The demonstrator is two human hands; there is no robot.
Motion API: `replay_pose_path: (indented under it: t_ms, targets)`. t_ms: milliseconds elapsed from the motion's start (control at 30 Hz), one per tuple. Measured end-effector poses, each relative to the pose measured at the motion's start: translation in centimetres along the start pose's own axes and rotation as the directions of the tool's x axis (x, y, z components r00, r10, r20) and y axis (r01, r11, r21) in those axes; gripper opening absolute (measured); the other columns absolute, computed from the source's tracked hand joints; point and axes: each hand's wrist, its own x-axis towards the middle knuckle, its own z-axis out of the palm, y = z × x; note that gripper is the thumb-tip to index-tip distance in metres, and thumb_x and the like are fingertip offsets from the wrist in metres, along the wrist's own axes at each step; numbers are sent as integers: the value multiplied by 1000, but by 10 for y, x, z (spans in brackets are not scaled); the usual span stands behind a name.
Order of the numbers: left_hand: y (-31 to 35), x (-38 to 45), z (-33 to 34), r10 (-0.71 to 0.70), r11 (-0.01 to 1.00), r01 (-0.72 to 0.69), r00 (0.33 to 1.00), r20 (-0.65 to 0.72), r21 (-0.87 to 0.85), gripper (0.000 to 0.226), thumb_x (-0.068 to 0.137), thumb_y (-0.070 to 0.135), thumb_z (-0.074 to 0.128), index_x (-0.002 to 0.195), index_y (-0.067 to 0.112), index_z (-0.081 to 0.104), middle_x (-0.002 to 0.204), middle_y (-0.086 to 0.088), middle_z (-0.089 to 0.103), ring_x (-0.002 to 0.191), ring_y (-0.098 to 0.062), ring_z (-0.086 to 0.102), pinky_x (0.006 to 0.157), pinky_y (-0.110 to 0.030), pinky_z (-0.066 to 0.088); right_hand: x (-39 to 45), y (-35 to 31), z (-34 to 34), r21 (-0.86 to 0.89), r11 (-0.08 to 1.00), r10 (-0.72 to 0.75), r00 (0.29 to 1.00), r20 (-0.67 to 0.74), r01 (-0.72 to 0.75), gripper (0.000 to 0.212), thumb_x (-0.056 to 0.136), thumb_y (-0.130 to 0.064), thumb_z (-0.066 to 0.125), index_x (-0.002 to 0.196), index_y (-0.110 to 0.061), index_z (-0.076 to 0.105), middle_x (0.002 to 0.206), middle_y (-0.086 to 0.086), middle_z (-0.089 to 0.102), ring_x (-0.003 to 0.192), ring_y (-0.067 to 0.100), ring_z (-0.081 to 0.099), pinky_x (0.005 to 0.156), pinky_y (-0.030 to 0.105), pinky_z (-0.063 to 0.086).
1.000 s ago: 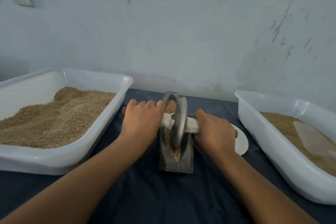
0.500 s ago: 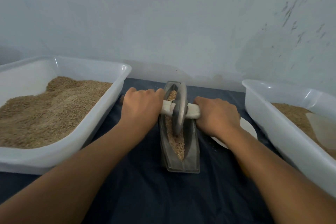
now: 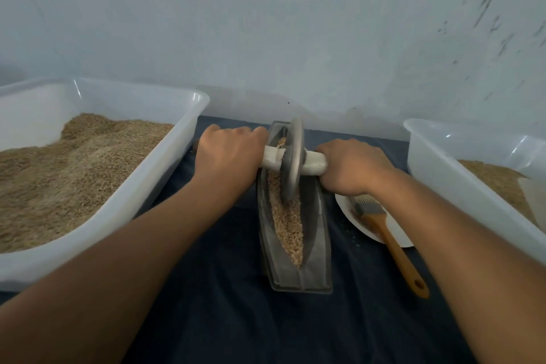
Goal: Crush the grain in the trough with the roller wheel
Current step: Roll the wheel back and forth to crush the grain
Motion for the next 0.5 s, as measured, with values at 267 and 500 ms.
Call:
replay_pose_path:
  t_ms: [267,500]
  targets:
    - [0,5,4,5,1000,-5,999,-37,-13,23,90,28,64,91,26,41,74,5,45,61,-19,43,66,-34,30,5,1,-1,13,1000,4,1000,8,-4,9,75,-36,59,84,-36,59,80,-12,64,70,13,60,54,29,41]
    - [3,-15,-7,-6,1000,5,998,-66,-23,27,84,20,66,89,23,40,71,6,41,55,-15,37,63,-34,29,-16,-5,8,-36,999,16,985,-174,-23,9,78,-39,57,87,-37,54,74,-12,57,64,12,51,52,28,32]
